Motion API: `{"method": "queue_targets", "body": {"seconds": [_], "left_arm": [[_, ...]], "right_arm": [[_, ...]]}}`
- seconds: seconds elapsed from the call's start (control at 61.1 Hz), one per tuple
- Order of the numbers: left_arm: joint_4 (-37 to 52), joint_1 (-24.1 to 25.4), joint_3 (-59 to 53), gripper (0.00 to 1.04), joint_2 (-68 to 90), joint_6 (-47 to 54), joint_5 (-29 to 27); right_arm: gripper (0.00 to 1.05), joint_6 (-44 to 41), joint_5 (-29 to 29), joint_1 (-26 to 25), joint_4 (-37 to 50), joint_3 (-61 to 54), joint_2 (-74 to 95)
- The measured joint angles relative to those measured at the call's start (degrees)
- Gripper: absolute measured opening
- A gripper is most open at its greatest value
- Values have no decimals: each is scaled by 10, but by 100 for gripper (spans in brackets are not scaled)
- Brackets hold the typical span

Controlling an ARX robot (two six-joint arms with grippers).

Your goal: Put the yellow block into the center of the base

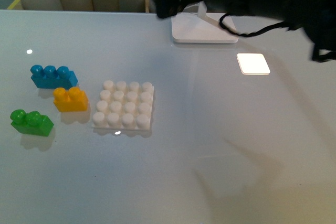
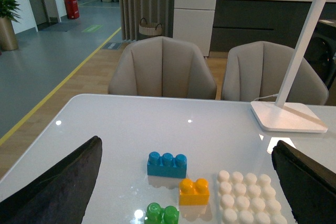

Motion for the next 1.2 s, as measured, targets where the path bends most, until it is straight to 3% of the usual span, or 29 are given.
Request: {"method": "queue_targets", "body": {"seconds": [0.049,0.098,0.147,0.491,0.786,0.966,1.032,1.195], "left_arm": [[0,0,0,97,0,0,1],[0,0,0,97,0,0,1],[0,0,0,97,0,0,0],[0,0,0,97,0,0,0],[0,0,0,97,0,0,0],[0,0,0,97,0,0,0],[0,0,0,97,0,0,0],[0,0,0,97,0,0,0]], "right_arm": [[84,-7,154,-4,43,-54,-57],[76,-11,245,-14,54,-110,-112],[65,-16,293,-36,63,-181,-176],[1,-21,234,-116,80,-399,-354],[2,-22,194,-160,82,-497,-452],[2,-22,175,-178,26,-530,-536],[2,-22,137,-207,1,-538,-571],[2,-22,131,-223,-64,-554,-650]]}}
